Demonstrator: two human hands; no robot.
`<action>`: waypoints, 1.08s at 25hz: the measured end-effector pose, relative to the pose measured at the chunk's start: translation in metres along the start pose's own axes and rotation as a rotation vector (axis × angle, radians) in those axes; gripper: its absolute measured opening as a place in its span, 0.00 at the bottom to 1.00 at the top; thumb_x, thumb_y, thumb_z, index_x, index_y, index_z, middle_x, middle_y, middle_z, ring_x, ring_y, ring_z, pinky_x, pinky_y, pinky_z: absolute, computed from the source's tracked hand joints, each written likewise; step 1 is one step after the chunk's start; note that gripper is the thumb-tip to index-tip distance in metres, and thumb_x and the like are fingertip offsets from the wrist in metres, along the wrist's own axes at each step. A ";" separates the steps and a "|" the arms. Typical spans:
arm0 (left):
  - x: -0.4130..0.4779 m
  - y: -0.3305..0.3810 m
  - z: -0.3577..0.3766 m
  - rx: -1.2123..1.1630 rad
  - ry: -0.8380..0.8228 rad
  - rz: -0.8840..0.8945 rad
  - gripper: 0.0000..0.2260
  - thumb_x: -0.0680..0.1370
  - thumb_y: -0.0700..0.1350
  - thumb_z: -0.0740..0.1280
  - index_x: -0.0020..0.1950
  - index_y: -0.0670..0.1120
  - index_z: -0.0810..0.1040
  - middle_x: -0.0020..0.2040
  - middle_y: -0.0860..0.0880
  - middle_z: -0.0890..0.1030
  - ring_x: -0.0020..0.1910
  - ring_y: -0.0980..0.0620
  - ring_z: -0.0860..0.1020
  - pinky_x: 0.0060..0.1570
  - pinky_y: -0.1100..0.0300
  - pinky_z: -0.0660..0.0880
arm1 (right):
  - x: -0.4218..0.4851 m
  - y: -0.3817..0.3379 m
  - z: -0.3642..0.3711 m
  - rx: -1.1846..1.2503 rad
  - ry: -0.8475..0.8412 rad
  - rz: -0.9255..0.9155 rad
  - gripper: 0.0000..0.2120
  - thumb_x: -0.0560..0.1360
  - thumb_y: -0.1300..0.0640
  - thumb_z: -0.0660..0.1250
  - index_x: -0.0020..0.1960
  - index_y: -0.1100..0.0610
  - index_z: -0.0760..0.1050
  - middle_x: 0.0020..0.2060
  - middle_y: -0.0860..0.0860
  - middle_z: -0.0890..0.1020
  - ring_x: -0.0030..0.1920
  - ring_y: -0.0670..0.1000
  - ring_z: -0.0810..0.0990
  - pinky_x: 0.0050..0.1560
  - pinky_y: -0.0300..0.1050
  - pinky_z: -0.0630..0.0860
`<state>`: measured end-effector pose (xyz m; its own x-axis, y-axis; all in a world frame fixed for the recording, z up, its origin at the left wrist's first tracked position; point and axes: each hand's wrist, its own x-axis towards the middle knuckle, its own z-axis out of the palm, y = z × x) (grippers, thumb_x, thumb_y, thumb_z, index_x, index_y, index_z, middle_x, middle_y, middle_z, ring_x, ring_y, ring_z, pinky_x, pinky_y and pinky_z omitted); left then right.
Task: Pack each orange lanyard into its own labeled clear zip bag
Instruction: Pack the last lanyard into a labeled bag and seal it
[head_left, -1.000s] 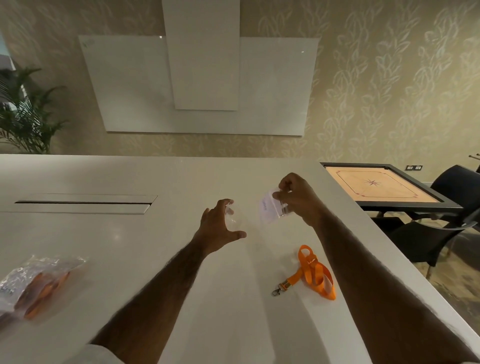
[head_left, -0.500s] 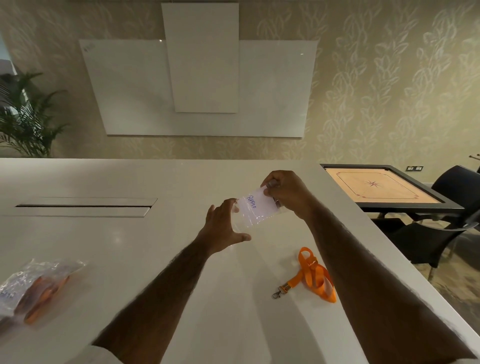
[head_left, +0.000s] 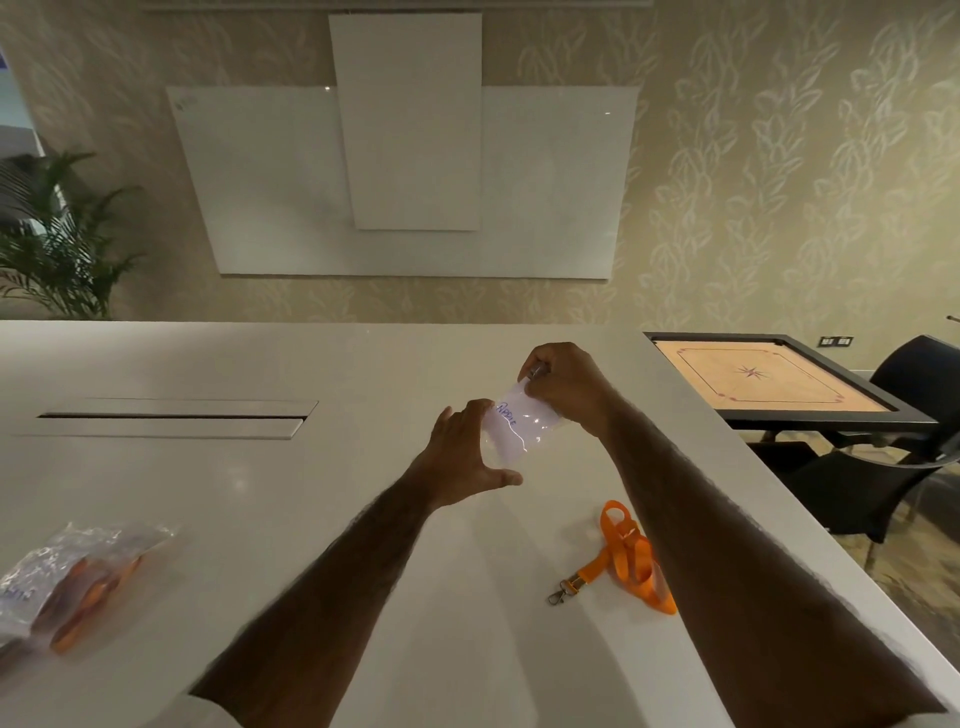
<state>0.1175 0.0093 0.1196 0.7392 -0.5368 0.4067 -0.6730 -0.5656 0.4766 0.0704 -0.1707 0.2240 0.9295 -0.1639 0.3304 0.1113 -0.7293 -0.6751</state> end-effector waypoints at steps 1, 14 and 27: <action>0.001 0.002 -0.001 -0.009 0.009 0.000 0.46 0.65 0.65 0.78 0.74 0.45 0.63 0.68 0.52 0.72 0.64 0.53 0.72 0.76 0.44 0.57 | 0.000 0.000 0.001 0.002 0.009 0.009 0.11 0.70 0.69 0.64 0.43 0.57 0.82 0.40 0.47 0.80 0.41 0.48 0.78 0.38 0.42 0.78; -0.002 -0.001 -0.007 -0.014 -0.007 0.003 0.36 0.68 0.64 0.75 0.70 0.52 0.66 0.60 0.61 0.72 0.51 0.64 0.70 0.71 0.45 0.65 | -0.004 0.009 0.003 0.413 -0.207 0.333 0.13 0.68 0.67 0.77 0.50 0.63 0.78 0.44 0.60 0.83 0.41 0.56 0.85 0.36 0.46 0.83; 0.003 0.026 -0.019 -0.109 0.037 0.227 0.27 0.70 0.63 0.74 0.66 0.65 0.70 0.60 0.75 0.74 0.58 0.74 0.73 0.55 0.78 0.71 | -0.013 0.006 0.023 0.519 -0.272 0.323 0.07 0.72 0.69 0.72 0.47 0.60 0.79 0.43 0.56 0.83 0.39 0.54 0.86 0.43 0.54 0.86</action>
<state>0.1024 0.0049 0.1477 0.5713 -0.6182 0.5399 -0.8165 -0.3611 0.4505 0.0672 -0.1578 0.2009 0.9925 -0.0975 -0.0740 -0.0961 -0.2465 -0.9644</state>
